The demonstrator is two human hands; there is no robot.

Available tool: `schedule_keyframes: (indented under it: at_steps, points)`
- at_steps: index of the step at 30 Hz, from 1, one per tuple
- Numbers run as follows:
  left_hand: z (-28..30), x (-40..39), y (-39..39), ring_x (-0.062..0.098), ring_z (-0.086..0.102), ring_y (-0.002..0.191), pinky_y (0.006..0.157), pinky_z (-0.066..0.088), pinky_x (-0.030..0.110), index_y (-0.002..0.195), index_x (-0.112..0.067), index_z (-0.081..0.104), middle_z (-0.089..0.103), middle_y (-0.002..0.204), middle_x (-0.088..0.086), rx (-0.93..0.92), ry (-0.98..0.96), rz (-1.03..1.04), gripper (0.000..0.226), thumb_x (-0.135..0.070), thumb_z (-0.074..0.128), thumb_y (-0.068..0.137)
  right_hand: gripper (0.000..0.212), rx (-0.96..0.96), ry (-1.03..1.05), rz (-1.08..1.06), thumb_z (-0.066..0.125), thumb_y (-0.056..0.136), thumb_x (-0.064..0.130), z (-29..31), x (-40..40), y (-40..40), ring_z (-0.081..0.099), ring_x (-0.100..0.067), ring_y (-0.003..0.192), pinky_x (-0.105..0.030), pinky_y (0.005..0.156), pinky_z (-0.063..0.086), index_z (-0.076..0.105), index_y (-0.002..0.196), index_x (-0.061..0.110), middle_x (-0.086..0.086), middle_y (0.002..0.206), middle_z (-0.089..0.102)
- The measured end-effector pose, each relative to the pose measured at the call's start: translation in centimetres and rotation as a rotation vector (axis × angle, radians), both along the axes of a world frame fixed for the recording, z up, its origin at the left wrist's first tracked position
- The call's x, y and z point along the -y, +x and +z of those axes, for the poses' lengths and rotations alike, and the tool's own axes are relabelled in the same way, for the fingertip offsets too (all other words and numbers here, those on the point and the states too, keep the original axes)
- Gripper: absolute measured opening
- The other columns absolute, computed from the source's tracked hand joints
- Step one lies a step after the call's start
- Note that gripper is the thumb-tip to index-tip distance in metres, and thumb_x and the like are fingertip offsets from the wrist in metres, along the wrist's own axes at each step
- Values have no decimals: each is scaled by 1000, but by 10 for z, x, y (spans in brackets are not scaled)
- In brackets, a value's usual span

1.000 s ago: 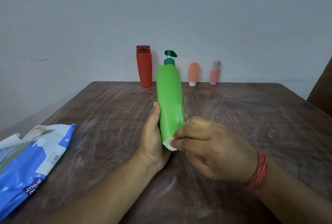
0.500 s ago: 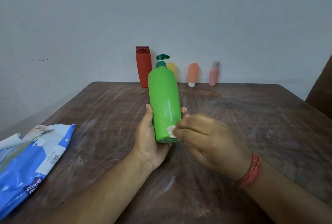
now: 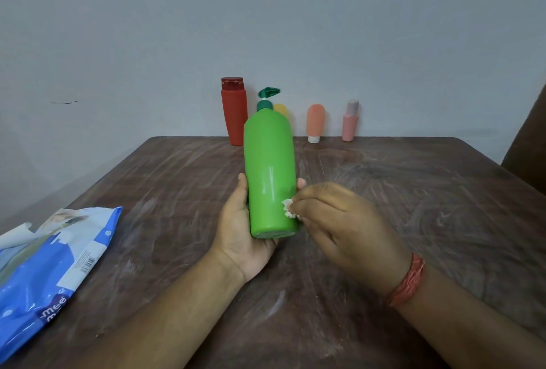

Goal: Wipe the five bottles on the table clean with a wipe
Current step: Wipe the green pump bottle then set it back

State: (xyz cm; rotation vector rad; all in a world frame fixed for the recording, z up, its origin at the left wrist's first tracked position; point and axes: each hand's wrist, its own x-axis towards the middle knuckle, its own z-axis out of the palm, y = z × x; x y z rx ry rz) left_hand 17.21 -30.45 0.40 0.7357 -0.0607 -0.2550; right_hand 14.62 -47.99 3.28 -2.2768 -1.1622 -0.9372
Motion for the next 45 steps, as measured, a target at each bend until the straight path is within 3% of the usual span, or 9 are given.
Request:
schedule_keyframes:
  at_steps: [12,15,19,23,28,32,36,40,45]
  points:
    - [-5,4,-2,29,69,84,66,57,43,122,-16,73,71,110,17,145,241,-129,71,-69,30,99,27,-60,211,-173,68,88,-3,4,7,5,63,-21,100,-19,93,44,74,111,10,-3,107,69]
    - [-6,11,-3,27,71,81,65,58,43,112,-20,77,74,105,15,143,319,-157,69,-70,32,97,26,-28,244,-253,64,91,1,10,10,6,62,-28,99,-32,92,48,73,115,7,-9,108,67]
    - [-6,13,-4,27,72,93,74,60,42,119,-20,75,73,112,16,130,316,-112,64,-64,32,100,24,39,-83,-44,57,96,13,5,6,-8,61,-28,92,-34,80,51,75,110,9,-9,105,67]
    - [-5,15,-4,28,71,80,64,59,43,115,-22,75,73,101,16,128,347,-99,63,-68,36,96,24,23,95,-179,62,92,5,15,13,3,61,-28,94,-33,85,50,75,112,9,-9,105,67]
    - [-5,9,-1,26,73,95,74,61,36,118,-11,75,72,117,18,83,225,-110,72,-66,33,99,23,-41,-172,126,60,93,7,5,9,-5,60,-21,89,-31,80,50,75,110,9,-7,103,65]
    - [-6,10,0,28,70,95,73,59,45,125,-18,72,71,120,15,105,228,-115,70,-67,30,99,26,-24,25,-56,55,96,13,9,10,1,60,-20,88,-34,77,53,74,113,8,-6,98,64]
    - [-7,6,1,26,71,102,88,57,39,119,-11,75,70,124,19,58,162,-113,77,-67,27,100,24,-36,-113,108,54,100,16,4,7,-4,58,-20,81,-34,72,50,74,110,7,-5,91,63]
    - [-6,7,2,28,72,96,73,60,45,118,-18,76,72,122,15,53,162,-119,77,-69,21,101,23,-42,23,-69,58,96,13,7,11,2,61,-19,85,-35,74,53,74,113,9,-4,94,65]
    - [-5,3,2,25,75,98,78,61,38,108,-11,80,75,113,15,27,86,-158,87,-72,18,99,19,-60,-112,143,58,97,15,4,10,-1,59,-19,81,-35,71,50,74,106,10,-3,91,63]
